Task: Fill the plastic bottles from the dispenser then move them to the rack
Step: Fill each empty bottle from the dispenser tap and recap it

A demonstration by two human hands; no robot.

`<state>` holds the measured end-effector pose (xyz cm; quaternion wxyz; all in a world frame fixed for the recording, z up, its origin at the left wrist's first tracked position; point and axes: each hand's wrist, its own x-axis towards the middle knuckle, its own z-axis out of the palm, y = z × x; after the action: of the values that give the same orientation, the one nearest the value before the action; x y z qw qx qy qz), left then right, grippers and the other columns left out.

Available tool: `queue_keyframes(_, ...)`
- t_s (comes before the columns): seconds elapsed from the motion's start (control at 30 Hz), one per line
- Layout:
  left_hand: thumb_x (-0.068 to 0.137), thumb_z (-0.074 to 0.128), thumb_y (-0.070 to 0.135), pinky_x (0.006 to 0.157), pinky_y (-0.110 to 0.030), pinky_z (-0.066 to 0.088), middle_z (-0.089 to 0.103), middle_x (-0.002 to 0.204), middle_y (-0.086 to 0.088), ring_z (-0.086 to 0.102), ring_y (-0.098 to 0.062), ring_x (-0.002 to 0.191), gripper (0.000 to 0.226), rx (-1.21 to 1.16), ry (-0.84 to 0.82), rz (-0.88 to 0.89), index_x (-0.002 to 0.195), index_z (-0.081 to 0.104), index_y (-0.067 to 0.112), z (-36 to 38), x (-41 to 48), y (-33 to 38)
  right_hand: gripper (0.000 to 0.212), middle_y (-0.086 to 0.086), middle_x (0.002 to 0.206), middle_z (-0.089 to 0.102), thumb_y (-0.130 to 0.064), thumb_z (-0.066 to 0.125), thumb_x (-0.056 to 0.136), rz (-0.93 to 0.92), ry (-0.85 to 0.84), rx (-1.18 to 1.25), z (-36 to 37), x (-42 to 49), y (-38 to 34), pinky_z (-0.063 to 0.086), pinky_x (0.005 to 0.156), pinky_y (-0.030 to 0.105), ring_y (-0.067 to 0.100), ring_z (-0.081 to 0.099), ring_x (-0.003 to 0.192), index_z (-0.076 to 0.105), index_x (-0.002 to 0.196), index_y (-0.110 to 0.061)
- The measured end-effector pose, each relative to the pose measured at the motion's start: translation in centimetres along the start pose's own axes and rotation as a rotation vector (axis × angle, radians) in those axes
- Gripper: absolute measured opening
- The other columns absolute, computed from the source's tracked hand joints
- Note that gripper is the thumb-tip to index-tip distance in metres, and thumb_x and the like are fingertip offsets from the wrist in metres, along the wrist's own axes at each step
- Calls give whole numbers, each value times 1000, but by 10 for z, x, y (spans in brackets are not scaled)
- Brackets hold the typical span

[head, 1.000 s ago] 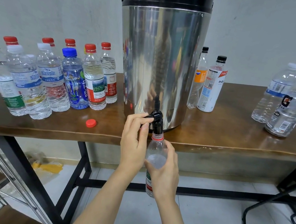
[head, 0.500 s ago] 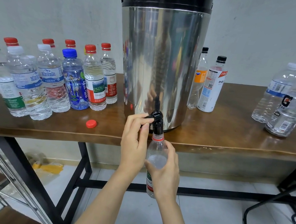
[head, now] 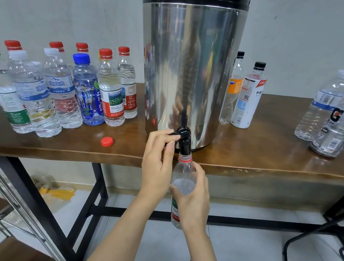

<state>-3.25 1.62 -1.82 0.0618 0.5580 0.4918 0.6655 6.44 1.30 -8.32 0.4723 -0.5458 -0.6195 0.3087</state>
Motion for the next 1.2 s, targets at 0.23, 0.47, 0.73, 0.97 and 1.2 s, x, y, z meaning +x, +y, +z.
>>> queue_keyframes(0.23,100,46,12,98,-15,38,58,116,-2,54,-10,116,22,-4,1,4,108,66,15,0,0,0,82,-15,140,45,-29,83,76,1,-1,17,0,-1,1,43,82,25,9,47,125,36,142,-39)
queue_keyframes(0.47,100,45,12,99,-15,38,58,117,-1,54,-11,117,23,-9,-1,0,108,66,15,1,0,-1,82,-15,140,45,-29,83,76,4,-4,28,0,-1,1,43,82,24,8,48,123,36,142,-39)
queue_keyframes(0.73,101,45,13,100,-17,39,58,117,-1,54,-13,117,22,-7,-8,-8,108,66,16,0,0,-1,81,-15,140,45,-30,83,77,-12,2,13,0,-1,1,42,81,23,6,47,122,36,142,-38)
queue_keyframes(0.97,101,45,13,99,-17,39,58,117,-2,54,-14,118,23,-4,-4,-2,109,66,16,0,0,-1,81,-16,139,46,-29,83,77,-12,0,19,0,-1,1,42,80,24,4,47,119,36,142,-39)
queue_keyframes(1.2,101,45,15,100,-18,40,58,117,-2,54,-13,117,23,-5,0,4,109,67,14,1,0,-2,81,-16,137,46,-29,83,76,-9,4,18,0,0,2,43,79,25,6,49,117,36,141,-39)
